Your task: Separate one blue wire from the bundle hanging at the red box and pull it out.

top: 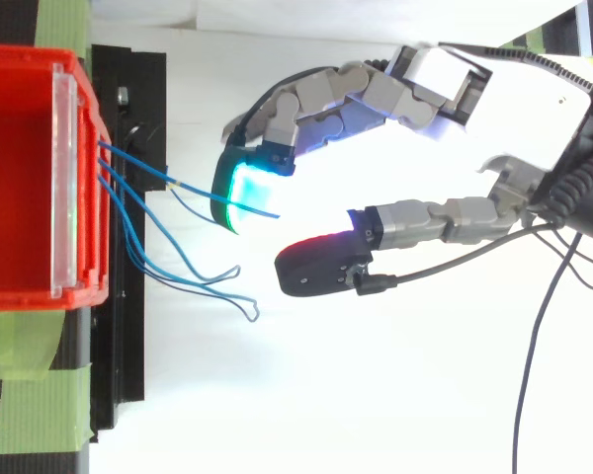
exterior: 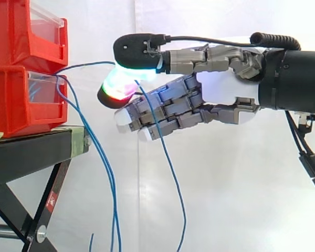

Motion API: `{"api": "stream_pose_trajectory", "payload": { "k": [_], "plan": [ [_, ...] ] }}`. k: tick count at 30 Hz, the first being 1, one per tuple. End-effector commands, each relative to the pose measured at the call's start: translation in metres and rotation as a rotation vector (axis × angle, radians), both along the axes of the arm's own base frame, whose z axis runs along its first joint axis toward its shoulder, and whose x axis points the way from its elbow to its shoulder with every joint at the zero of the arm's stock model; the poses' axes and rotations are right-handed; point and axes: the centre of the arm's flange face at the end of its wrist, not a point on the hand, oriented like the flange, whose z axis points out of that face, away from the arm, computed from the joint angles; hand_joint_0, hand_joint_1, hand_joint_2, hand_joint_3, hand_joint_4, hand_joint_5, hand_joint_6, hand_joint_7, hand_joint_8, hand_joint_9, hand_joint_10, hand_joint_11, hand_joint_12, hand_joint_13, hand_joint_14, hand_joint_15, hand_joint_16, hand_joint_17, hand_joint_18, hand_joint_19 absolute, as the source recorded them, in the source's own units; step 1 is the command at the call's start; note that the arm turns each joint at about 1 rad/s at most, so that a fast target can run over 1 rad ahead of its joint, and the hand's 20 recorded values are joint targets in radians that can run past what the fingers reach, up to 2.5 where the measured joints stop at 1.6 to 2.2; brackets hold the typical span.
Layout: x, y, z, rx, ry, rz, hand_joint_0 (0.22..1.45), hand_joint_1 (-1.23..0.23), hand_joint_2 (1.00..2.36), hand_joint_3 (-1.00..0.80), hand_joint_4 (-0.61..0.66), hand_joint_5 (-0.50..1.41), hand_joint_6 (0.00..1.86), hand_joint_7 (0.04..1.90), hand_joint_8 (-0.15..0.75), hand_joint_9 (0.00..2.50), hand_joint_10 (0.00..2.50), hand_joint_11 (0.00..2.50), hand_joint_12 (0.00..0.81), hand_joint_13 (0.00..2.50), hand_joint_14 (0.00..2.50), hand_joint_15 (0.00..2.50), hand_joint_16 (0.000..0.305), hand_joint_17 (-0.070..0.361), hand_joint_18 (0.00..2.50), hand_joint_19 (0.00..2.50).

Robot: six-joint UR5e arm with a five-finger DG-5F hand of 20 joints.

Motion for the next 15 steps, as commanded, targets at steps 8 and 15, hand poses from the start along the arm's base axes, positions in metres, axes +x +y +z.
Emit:
{"api": "stream_pose_trajectory", "payload": {
  "k": [8,15],
  "plan": [
    [-0.0021,-0.0005,-0.0019,0.011,0.017,-0.002,0.60,-0.84,1.01,-0.01,-0.15,-0.13,0.85,1.14,0.305,0.58,0.01,0.45,0.428,0.24,0.01,0.26,0.064,0.143,0.25,0.23],
    [-0.0073,-0.0034,-0.0071,0.041,0.056,-0.018,0.60,-0.83,1.01,-0.01,-0.15,-0.13,0.85,1.14,0.307,0.58,0.01,0.44,0.430,0.26,0.01,0.26,0.064,0.145,0.27,0.24]
  ]
}}
